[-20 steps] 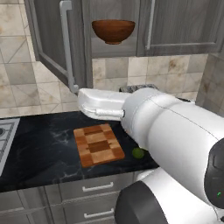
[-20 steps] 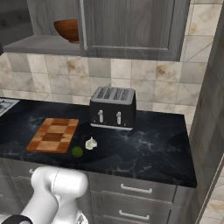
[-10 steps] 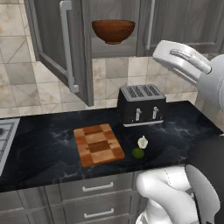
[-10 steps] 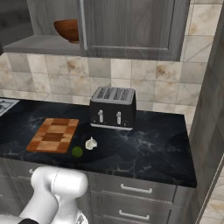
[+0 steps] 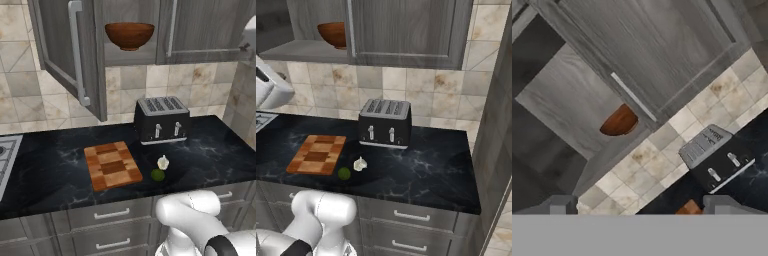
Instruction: Open the cabinet. Place the bowl and condiment on the counter. Then place the lime and garlic on the cutting board.
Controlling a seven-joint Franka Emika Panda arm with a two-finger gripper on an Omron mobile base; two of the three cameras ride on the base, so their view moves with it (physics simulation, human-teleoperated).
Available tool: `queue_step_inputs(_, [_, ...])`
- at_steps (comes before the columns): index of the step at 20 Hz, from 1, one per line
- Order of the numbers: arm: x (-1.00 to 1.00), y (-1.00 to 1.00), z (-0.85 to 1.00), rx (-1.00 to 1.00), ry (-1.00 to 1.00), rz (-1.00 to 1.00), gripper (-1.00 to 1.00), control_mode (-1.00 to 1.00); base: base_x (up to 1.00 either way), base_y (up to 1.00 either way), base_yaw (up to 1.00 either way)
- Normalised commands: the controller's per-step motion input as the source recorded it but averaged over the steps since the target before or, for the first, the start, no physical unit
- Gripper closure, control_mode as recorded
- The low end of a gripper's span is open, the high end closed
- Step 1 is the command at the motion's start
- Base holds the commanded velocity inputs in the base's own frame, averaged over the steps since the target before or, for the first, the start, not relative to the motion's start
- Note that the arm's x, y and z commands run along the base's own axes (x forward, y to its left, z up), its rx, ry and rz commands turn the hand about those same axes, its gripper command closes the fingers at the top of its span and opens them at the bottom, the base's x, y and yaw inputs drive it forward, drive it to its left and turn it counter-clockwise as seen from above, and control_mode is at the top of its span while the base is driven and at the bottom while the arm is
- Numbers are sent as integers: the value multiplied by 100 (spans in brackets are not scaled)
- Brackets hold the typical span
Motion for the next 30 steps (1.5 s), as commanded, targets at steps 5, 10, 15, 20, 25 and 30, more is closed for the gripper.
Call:
queue_step_inputs(5, [52,-59,0,-1,10,5,-100,-100,0,0,0])
queue_step_inputs(10, [80,-5,-49,-16,0,9,-100,-100,0,0,0])
queue_step_inputs(15, [66,0,-32,-14,-4,10,-100,-100,0,0,0])
queue_step_inputs(20, [48,0,2,-12,-19,2,-100,-100,0,0,0])
queue_step_inputs(25, [34,3,4,-24,-1,0,-100,-100,0,0,0])
queue_step_inputs(30, [28,5,13,-19,9,0,-100,-100,0,0,0])
